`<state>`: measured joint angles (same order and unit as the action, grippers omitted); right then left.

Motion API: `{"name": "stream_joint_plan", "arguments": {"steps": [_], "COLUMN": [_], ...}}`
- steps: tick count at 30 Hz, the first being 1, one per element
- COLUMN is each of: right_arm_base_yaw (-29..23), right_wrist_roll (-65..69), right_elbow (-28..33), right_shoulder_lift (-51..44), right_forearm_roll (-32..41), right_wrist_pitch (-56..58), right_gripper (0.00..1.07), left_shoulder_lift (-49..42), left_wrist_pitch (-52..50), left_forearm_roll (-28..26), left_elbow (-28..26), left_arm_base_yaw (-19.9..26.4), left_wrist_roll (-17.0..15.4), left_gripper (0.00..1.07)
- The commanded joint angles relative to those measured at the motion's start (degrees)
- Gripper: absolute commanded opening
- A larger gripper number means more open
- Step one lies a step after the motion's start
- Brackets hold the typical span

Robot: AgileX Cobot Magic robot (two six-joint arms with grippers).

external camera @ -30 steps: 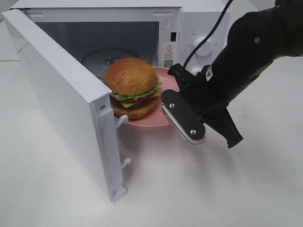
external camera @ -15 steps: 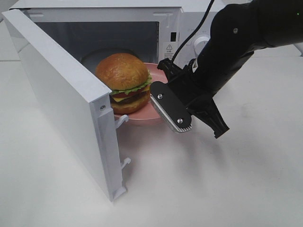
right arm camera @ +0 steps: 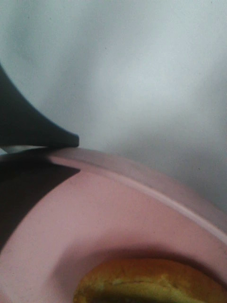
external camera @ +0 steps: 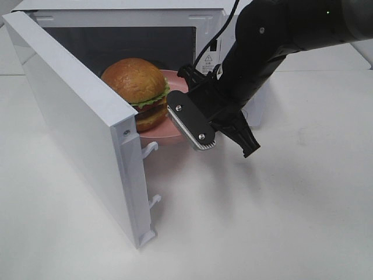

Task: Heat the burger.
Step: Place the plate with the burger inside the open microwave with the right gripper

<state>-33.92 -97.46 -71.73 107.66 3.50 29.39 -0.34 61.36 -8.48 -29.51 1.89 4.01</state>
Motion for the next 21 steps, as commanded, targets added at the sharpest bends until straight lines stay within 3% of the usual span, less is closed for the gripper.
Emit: {"name": "stream_joint_plan", "arguments": {"steps": [1, 21], "right_arm_base_yaw": [1.09, -0.92], "right_wrist_roll": [2.12, 8.08], "right_elbow": [-2.58, -11.46], "right_shoulder_lift": [-0.06, 6.07], "right_forearm_roll": [-0.63, -4.47], "right_wrist_pitch": [-5.50, -5.33], "right_gripper": [0.00, 0.00], "left_shoulder_lift": [-0.92, -0.92], "left_wrist_pitch": [-0.23, -0.23], "left_forearm_roll": [0.06, 0.06], "left_elbow": [-0.06, -0.06], "left_arm_base_yaw": [0.17, 0.17], "left_wrist_roll": [0.00, 0.00], "left_gripper": [1.00, 1.00]}}
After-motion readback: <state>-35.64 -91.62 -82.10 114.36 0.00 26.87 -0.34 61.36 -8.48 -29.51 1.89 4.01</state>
